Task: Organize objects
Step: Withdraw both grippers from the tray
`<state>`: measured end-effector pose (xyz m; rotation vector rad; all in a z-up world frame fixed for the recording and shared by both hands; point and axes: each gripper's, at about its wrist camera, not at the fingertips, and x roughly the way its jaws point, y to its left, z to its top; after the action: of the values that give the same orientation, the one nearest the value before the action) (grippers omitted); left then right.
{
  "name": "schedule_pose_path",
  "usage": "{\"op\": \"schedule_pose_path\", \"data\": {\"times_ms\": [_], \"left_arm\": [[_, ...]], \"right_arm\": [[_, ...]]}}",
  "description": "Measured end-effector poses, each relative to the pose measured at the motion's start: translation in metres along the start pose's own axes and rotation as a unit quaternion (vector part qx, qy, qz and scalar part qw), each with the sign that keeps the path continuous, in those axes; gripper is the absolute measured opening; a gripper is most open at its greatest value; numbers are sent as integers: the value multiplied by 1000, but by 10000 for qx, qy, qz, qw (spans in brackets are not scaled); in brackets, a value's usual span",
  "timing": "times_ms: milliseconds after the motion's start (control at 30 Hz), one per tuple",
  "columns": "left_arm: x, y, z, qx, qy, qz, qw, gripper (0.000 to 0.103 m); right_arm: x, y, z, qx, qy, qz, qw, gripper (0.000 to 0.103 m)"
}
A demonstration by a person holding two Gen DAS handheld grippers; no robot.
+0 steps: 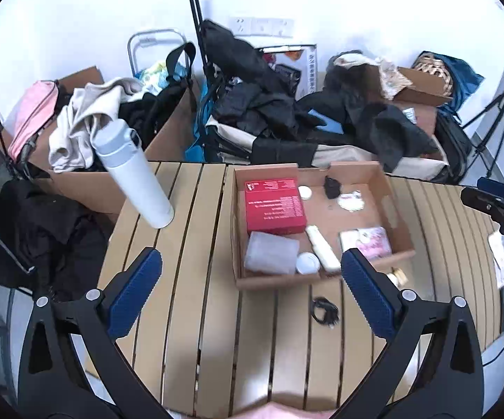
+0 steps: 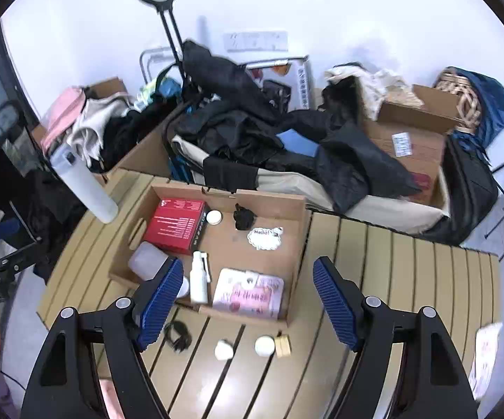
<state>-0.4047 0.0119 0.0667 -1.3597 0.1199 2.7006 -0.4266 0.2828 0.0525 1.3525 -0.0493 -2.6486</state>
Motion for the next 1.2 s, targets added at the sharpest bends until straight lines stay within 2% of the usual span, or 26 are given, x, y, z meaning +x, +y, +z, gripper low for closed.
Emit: {"op": "schedule_pose_path", "data": {"times_ms": [167,233,300,367,433,467,567,633,667,700,733,800,933,1033,1067,1133,1200], "left_arm": [[-43,-19,-27,255,-171,75,9995,102],[-65,-25,-47,265,-370,25,9990,102],[-82,-30,-80,262,-628,-25,9977,103],[-92,-34,-117,307,-852,6,9959,103],[-96,-35,-169,207,-960,169,9950,103],[-97,-36,-197,169,-985,120,9949,103],[-91,-41,-275,112,-760,-212,9968,103],[-80,-49,-293,189,-414,-378,9982,103],[-75,-53,-294,298,-324,-511,9977,103],[-71,-58,-291,399,-323,-538,9972,103],[-70,-61,-289,440,-354,-470,9973,103],[-64,-66,-282,534,-479,-291,9970,103],[-45,-66,-272,396,-428,-511,9970,103],[-21,-67,-251,405,-349,-516,9972,103],[-8,-65,-235,396,-320,-378,9980,103],[10,-59,-213,304,-251,-219,9990,101],[30,-51,-188,105,-221,-375,9990,101]], "right_arm": [[-50,9,-37,-202,-140,35,9997,80],[-65,14,-56,-363,-243,-17,9990,80],[-78,21,-84,-512,-307,53,9982,80],[-86,32,-120,-737,-344,156,9966,81],[-96,41,-169,-896,-453,161,9948,81],[-101,44,-194,-889,-552,162,9944,81],[-109,45,-281,-628,-784,295,9945,81],[-99,39,-316,-322,-674,382,9965,81],[-90,37,-326,-194,-491,430,9977,81],[-77,35,-334,-184,-178,454,9986,81],[-71,36,-336,-246,-46,382,9990,81],[-70,35,-334,-321,-69,208,9992,81],[-76,26,-329,-84,-331,451,9984,81],[-57,22,-326,-118,-127,589,9981,80],[-49,22,-323,-145,-57,666,9977,80],[-37,25,-311,-263,-61,651,9975,71],[-23,28,-298,-422,-141,634,9970,68]]}}
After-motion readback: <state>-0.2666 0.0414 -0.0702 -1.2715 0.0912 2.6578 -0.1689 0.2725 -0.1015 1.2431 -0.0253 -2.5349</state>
